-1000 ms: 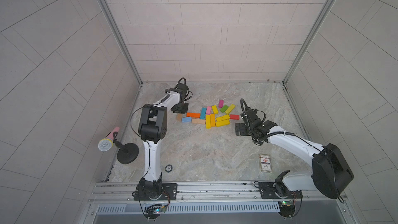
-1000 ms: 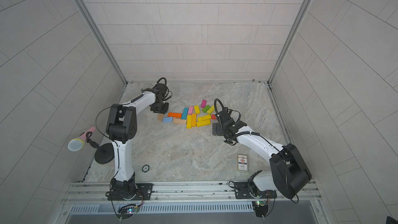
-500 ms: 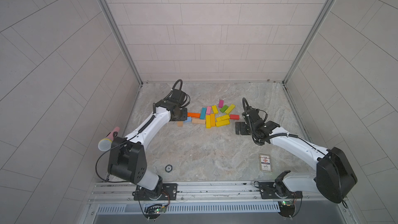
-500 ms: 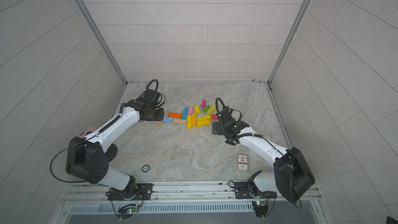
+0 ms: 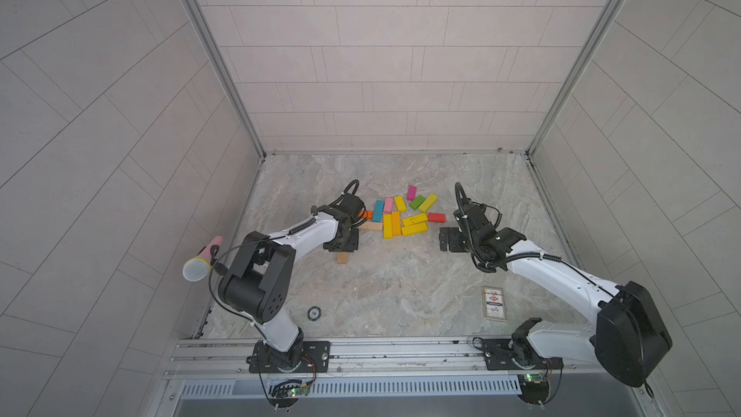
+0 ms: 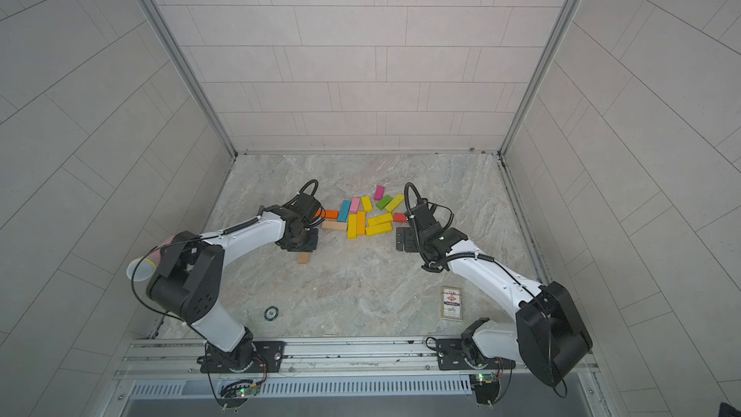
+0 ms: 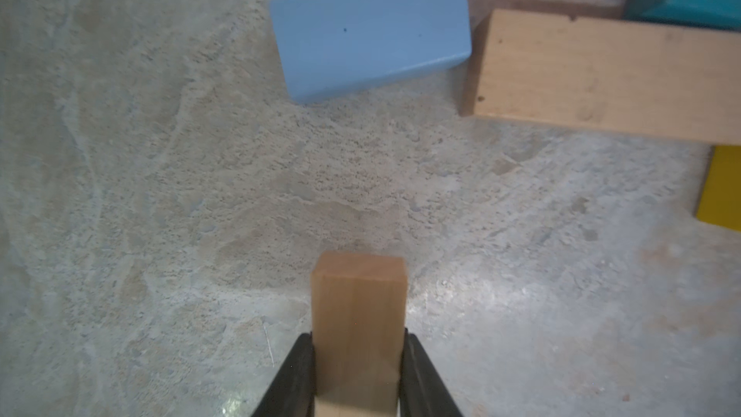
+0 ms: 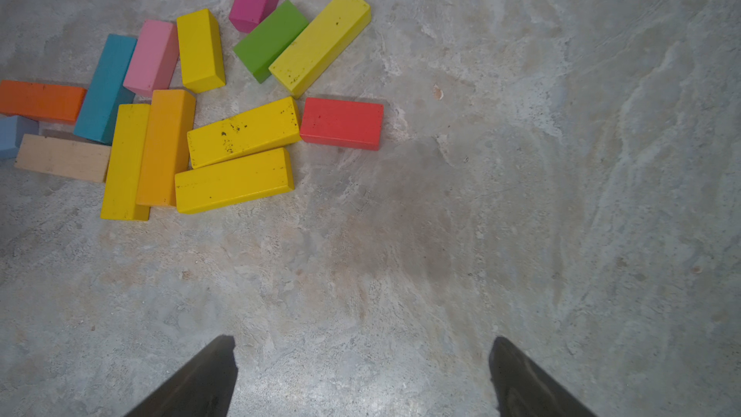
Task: Assemble the letter h with building blocks
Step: Place the building block at the center of the board.
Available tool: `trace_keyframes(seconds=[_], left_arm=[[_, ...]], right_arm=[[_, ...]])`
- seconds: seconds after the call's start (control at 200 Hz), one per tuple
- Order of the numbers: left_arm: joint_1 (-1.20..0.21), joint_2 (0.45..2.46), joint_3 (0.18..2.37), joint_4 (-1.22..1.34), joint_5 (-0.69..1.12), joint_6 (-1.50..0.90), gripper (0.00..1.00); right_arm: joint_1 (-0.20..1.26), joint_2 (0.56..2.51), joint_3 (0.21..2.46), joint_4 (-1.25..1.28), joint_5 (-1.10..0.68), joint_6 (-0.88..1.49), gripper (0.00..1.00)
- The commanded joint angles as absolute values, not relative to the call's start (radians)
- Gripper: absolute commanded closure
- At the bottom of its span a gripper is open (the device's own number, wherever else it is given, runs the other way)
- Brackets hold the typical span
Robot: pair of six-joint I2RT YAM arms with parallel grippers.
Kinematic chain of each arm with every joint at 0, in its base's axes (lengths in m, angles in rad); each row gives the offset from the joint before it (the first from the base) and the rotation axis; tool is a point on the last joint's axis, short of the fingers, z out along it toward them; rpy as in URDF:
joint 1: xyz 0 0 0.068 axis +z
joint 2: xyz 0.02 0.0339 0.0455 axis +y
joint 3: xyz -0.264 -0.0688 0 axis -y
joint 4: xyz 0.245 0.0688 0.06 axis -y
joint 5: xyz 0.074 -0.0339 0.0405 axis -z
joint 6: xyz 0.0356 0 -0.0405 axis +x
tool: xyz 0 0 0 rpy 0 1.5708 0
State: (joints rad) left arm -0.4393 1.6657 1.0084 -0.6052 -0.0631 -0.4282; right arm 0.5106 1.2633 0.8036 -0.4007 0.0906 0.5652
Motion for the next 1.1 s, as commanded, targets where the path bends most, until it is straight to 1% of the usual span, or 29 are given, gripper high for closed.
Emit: trace_keyframes(seconds=[0.0, 0.4, 0.5, 0.6, 0.751, 0.866, 0.996, 1.096], left_arm=[[-0.443, 1.672, 0.990, -0.559, -0.109, -0.462, 0.85], [-0.443, 1.739, 0.998, -0.535, -0.113, -0.449, 0.85], [-0.443, 1.748, 1.002, -0.535, -0.114, -0.449, 0.82], [-0.444, 1.751, 1.002, -0.534, -0.117, -0.446, 0.76], [-0.443, 1.746, 0.999, -0.531, -0.117, -0.446, 0.58], [-0.444, 1.730, 1.000, -0.526, -0.110, -0.451, 0.49], [-0.443, 1.665, 1.018, -0.538, -0.084, -0.465, 0.44], [-0.443, 1.534, 1.037, -0.544, -0.023, -0.492, 0.42]], right_arm=[[0.518, 1.242, 0.796, -0.413, 0.112, 0.578, 0.00], [0.517, 1.246, 0.795, -0.409, 0.112, 0.581, 0.00], [0.517, 1.247, 0.795, -0.409, 0.113, 0.582, 0.00], [0.518, 1.245, 0.794, -0.409, 0.112, 0.582, 0.00], [0.517, 1.246, 0.793, -0.407, 0.113, 0.587, 0.00], [0.517, 1.246, 0.792, -0.407, 0.112, 0.589, 0.00], [0.517, 1.232, 0.786, -0.406, 0.116, 0.596, 0.00], [0.516, 1.208, 0.772, -0.393, 0.113, 0.603, 0.00]])
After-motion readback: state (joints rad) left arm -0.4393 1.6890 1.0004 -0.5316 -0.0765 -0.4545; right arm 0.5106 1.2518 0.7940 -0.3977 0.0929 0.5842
